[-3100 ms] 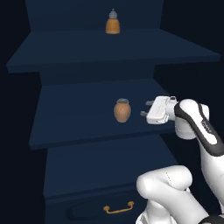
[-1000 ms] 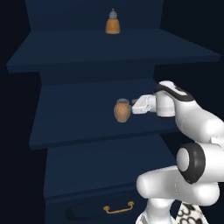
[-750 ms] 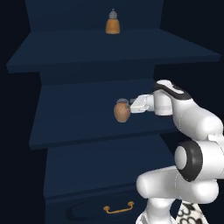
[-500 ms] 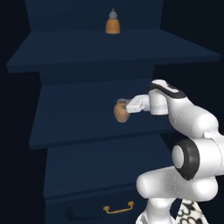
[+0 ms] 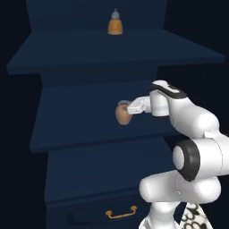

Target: Pick the honey bottle and place it on the digital scale for weighing, and close the cabinet.

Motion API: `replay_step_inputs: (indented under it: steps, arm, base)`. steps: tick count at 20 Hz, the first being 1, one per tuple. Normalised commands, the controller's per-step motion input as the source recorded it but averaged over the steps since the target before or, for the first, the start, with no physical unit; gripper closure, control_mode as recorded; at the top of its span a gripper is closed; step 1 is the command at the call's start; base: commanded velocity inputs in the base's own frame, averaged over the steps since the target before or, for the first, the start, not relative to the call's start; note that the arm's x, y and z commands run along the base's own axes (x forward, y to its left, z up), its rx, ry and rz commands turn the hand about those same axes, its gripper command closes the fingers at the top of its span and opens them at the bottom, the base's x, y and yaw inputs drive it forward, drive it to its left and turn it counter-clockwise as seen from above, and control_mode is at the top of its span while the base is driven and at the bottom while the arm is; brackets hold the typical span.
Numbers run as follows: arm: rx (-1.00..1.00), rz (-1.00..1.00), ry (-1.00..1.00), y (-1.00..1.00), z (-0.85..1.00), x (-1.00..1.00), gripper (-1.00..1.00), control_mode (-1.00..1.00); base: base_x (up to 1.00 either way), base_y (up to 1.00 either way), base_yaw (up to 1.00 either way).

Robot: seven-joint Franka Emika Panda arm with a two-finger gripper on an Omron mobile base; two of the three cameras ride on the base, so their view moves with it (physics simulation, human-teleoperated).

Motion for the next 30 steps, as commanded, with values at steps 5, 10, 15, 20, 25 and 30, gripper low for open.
replay_step_inputs:
  steps: [5,10,15,20,25,30]
  arm:
    - [0.02,0.0,0.0,0.03,0.0,-0.33,1.0,-1.0]
    - [0.01,0.0,-0.01,0.11,0.0,-0.61,1.0,-1.0]
    - [0.0,0.0,-0.04,0.17,0.06,-0.71,1.0,-1.0]
    - [0.0,0.0,0.0,0.01,0.26,-0.74,1.0,-1.0]
    - [0.0,-0.07,0.0,-0.01,0.38,-0.71,1.0,-1.0]
    - [-0.01,-0.12,0.08,-0.19,0.54,-0.34,1.0,-1.0]
  base:
    - [0.0,0.0,0.0]
    - [0.0,0.0,0.0]
    - [0.0,0.0,0.0]
    - [0.0,0.0,0.0]
    - [0.0,0.0,0.0]
    - [0.0,0.0,0.0]
